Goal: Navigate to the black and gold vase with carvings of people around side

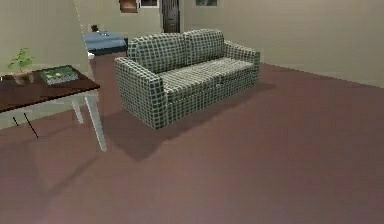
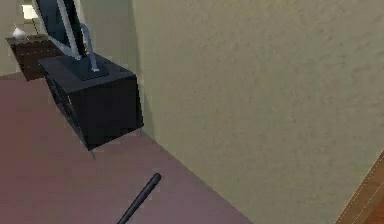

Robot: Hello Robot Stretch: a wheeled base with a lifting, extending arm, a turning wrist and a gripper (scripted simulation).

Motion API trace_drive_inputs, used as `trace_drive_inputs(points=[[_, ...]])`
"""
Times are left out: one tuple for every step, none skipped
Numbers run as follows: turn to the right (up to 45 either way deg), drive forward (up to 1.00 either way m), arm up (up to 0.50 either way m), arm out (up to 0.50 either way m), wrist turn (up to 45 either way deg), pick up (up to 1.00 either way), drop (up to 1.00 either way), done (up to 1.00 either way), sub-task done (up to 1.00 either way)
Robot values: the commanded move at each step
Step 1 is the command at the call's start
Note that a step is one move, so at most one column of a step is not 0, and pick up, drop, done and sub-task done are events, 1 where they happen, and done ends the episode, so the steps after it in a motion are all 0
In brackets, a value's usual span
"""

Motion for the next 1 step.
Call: trace_drive_inputs(points=[[6.0,0.0,0.0,0.0,0.0,0.0,0.0,0.0,0.0]])
